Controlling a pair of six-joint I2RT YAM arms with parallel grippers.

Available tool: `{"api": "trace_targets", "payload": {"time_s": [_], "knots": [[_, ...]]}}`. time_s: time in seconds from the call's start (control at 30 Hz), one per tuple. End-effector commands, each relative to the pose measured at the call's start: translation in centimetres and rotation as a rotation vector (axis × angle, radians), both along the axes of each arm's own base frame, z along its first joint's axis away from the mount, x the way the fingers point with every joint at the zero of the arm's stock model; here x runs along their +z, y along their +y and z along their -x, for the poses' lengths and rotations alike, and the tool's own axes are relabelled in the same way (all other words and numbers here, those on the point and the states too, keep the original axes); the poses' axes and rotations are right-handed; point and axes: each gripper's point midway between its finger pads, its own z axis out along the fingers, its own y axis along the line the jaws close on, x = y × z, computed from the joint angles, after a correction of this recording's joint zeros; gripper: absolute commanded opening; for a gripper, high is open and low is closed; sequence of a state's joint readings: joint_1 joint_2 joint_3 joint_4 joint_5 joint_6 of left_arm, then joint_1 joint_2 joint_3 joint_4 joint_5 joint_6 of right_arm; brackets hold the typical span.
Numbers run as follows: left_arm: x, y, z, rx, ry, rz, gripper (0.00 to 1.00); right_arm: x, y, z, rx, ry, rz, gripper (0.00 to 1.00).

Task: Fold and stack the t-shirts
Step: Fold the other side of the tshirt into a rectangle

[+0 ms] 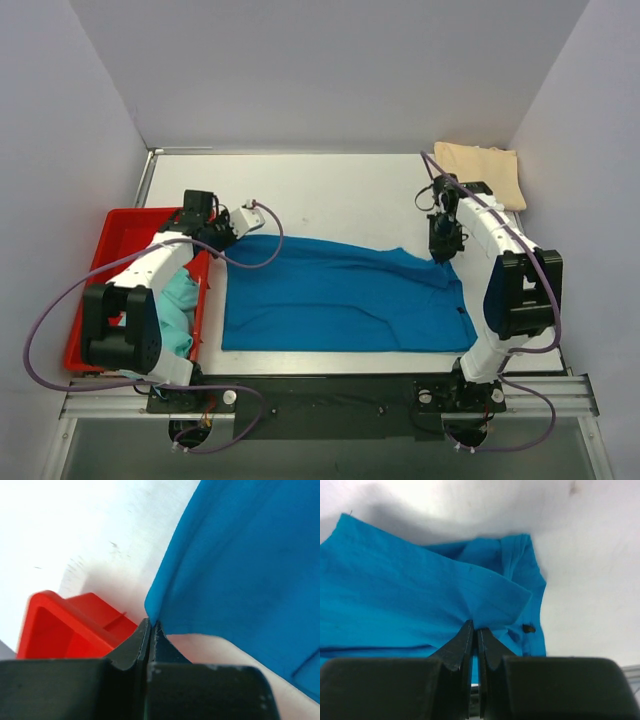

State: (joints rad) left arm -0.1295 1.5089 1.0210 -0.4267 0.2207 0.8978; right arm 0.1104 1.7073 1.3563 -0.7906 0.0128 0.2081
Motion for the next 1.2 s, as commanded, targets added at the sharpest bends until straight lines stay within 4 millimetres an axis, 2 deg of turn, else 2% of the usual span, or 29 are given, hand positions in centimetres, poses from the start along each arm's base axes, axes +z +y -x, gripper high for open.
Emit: {"api": "trace_targets", "payload": {"time_s": [0.0, 0.03, 0.17, 0.37, 0.6, 0.67, 0.7, 0.73, 0.77, 0.83, 0.9, 0.97, 1.03, 1.1, 1.17], "knots": [[-1.3, 0.1, 2.7, -0.071, 0.032, -0.011, 0.00, -1.5, -1.5, 5.4, -0.001, 0.150, 0.055, 0.00], [-2.2, 0.1, 3.5, -0.082, 0.059, -0.020, 0.00, -2.0, -1.8, 6.4, -0.003, 0.171, 0.066, 0.00], [-4.3, 0.5, 6.3, -0.127, 0.159, -0.045, 0.00, -1.7, -2.5, 8.1, -0.019, 0.179, 0.081, 0.00], [-5.3, 0.2, 8.8, -0.188, 0.237, -0.040, 0.00, -2.3, -2.3, 9.5, -0.006, 0.260, 0.068, 0.00], [-6.0, 0.0, 10.6, -0.241, 0.312, -0.038, 0.00, -3.5, -2.5, 10.4, 0.004, 0.331, 0.087, 0.00], [-5.8, -0.2, 11.5, -0.271, 0.351, -0.028, 0.14, -3.8, -2.5, 10.6, 0.005, 0.352, 0.087, 0.06], [-5.6, -0.2, 12.3, -0.282, 0.384, -0.022, 0.27, -3.9, -2.6, 10.7, 0.005, 0.360, 0.094, 0.19], [-5.2, -0.3, 12.2, -0.298, 0.380, -0.021, 0.32, -3.9, -2.7, 10.7, 0.005, 0.361, 0.101, 0.24], [-4.8, -0.4, 13.1, -0.321, 0.402, -0.016, 0.38, -3.8, -2.8, 10.7, 0.003, 0.357, 0.109, 0.33], [-4.0, -0.4, 13.9, -0.358, 0.411, -0.015, 0.45, -3.1, -3.0, 10.5, 0.001, 0.332, 0.131, 0.38], [-2.9, -0.5, 14.6, -0.394, 0.411, -0.014, 0.49, -1.9, -2.9, 9.9, 0.006, 0.276, 0.143, 0.40], [-1.8, -0.8, 15.3, -0.428, 0.414, 0.001, 0.50, -0.2, -2.3, 8.8, 0.027, 0.200, 0.165, 0.41], [0.0, -1.5, 14.9, -0.439, 0.381, 0.044, 0.51, 1.7, -0.9, 6.9, 0.085, 0.098, 0.205, 0.42], [1.1, -2.7, 14.1, -0.425, 0.353, 0.112, 0.51, 2.6, 2.2, 5.3, 0.227, 0.032, 0.214, 0.40], [1.5, -3.6, 12.7, -0.376, 0.332, 0.164, 0.44, 2.6, 7.0, 4.0, 0.385, -0.025, 0.170, 0.29]]}}
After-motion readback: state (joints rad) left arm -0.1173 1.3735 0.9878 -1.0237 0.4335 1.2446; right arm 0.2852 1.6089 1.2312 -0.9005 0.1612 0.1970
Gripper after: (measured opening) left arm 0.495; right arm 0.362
